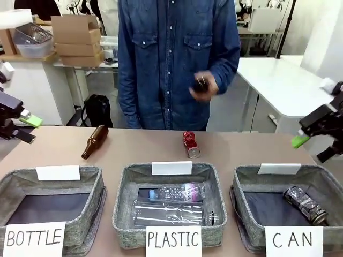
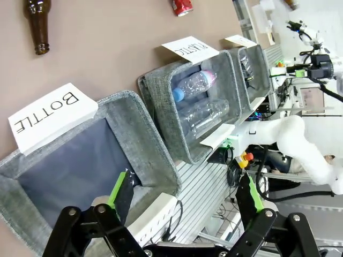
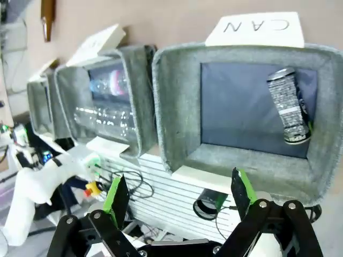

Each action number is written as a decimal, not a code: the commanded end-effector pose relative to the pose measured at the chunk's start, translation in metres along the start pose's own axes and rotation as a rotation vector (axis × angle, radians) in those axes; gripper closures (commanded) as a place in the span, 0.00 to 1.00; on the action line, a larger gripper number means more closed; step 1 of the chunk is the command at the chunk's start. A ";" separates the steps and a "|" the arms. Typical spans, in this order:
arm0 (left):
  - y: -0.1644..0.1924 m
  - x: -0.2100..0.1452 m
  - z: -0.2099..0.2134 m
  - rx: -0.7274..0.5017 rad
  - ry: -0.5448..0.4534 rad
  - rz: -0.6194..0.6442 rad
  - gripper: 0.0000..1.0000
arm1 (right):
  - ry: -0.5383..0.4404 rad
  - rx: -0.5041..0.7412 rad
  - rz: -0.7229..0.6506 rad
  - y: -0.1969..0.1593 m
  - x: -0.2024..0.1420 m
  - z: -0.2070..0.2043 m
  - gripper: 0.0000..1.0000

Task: Sort the can waste into the basket.
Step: Pick up the can waste from the table and place it in the right Fabric basket.

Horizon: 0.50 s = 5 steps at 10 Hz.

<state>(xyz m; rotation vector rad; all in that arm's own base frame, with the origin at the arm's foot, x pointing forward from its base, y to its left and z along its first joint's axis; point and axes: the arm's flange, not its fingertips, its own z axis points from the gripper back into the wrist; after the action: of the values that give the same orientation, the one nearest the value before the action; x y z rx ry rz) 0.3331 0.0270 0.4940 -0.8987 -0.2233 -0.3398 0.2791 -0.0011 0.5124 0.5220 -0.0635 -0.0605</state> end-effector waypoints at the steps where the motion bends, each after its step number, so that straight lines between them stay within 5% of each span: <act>1: 0.001 -0.002 0.003 -0.001 0.009 -0.010 0.00 | 0.024 -0.012 0.029 0.010 -0.001 -0.007 0.00; 3: 0.001 -0.002 0.003 -0.001 0.009 -0.010 0.00 | 0.000 -0.002 -0.001 -0.001 0.000 0.000 0.00; 5: 0.001 -0.002 0.003 -0.001 0.009 -0.010 0.00 | -0.150 0.059 0.148 0.052 0.083 -0.051 0.00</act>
<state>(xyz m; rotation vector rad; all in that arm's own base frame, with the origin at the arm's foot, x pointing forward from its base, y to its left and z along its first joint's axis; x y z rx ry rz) 0.3332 0.0270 0.4936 -0.8992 -0.2221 -0.3391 0.3145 0.0315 0.5102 0.5478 -0.1715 -0.0227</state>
